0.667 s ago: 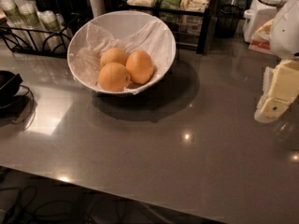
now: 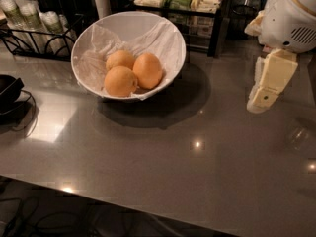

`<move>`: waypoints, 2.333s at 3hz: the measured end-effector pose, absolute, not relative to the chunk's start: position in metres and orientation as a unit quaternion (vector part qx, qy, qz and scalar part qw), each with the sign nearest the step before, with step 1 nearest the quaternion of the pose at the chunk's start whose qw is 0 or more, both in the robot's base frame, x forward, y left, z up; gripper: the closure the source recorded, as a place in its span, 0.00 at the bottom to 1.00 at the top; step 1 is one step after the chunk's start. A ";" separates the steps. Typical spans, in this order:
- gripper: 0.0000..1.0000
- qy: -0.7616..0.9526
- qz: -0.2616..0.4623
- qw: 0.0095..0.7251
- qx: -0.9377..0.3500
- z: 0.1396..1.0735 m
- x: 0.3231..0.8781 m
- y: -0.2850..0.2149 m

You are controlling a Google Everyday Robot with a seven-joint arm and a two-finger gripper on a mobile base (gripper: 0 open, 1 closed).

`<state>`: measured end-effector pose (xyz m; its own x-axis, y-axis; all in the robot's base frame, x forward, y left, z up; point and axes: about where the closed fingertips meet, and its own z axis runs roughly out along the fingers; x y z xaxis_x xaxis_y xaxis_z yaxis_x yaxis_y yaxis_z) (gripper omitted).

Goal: Pick orange from white bowl

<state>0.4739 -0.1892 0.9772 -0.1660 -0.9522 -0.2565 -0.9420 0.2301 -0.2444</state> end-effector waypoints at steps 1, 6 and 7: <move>0.00 0.763 -0.014 0.180 -0.620 0.977 0.474 -0.189; 0.00 0.733 0.047 0.250 -0.631 0.949 0.557 -0.109; 0.00 0.708 0.070 0.278 -0.645 0.942 0.607 -0.057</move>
Offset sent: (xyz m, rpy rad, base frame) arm 0.0503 0.0329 -0.0336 0.1376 0.0009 -0.0402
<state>0.6069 -0.0574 0.9419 -0.0134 -0.8743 -0.4852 -0.9527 0.1585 -0.2592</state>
